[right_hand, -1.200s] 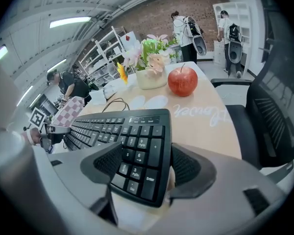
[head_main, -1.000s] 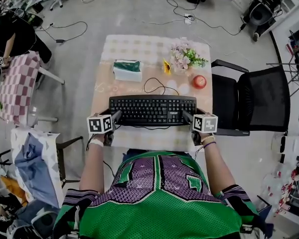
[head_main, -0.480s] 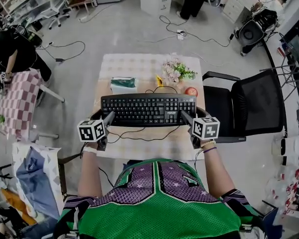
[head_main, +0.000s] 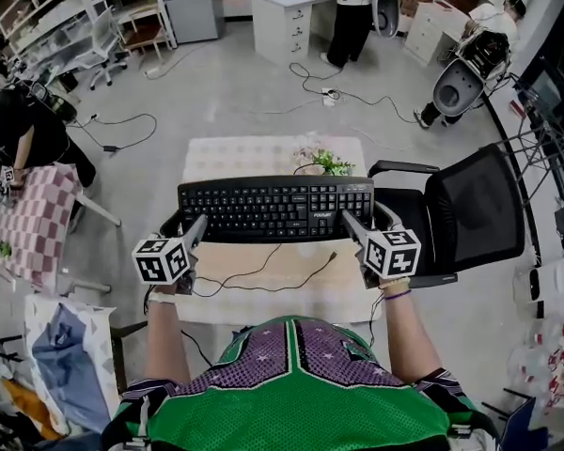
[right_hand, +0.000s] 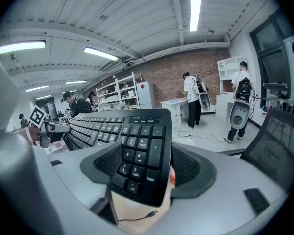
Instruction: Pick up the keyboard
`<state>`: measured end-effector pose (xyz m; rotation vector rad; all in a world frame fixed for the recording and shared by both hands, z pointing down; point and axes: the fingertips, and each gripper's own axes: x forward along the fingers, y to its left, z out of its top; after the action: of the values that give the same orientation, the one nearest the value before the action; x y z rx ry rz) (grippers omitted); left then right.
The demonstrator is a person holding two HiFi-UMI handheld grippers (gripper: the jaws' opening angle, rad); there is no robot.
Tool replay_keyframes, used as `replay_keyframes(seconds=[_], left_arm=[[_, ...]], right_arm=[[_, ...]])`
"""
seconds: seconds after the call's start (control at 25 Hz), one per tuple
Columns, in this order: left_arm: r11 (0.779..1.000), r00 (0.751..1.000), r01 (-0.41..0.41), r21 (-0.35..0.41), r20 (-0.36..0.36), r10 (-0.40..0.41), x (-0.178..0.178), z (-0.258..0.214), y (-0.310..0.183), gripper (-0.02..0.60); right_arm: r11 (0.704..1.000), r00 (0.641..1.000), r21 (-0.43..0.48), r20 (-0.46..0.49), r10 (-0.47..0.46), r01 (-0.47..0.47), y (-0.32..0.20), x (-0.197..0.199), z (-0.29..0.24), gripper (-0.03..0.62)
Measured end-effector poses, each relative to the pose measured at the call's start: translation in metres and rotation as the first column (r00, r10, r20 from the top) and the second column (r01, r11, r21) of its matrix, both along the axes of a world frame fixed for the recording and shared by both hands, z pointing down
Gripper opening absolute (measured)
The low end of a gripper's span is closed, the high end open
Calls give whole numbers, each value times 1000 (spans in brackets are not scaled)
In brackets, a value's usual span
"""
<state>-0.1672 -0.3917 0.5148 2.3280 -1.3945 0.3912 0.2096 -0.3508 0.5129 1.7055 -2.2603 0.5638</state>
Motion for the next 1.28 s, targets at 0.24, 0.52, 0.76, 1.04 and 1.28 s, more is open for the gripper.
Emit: replay_keyframes(seconds=[0.24, 0.52, 0.76, 1.04, 1.28], left_arm=[[991, 1000, -7, 131, -17, 9, 10, -58, -7, 270], [967, 1000, -12, 255, -19, 17, 15, -117, -13, 270], [951, 1000, -9, 308, -25, 18, 18, -137, -9, 270], [947, 999, -3, 322, -34, 14, 4, -146, -11, 270], [941, 1000, 8, 339, -25, 0, 3, -150, -9, 270]], right_arm=[[991, 1000, 134, -9, 17, -15, -1, 9, -58, 301], [969, 999, 245, -16, 34, -29, -4, 13, -112, 302], [953, 999, 301, -19, 38, -30, 0, 16, -132, 304], [945, 999, 327, -26, 30, -20, -5, 3, -143, 302], [945, 1000, 327, -16, 20, -13, -7, 3, -141, 304]])
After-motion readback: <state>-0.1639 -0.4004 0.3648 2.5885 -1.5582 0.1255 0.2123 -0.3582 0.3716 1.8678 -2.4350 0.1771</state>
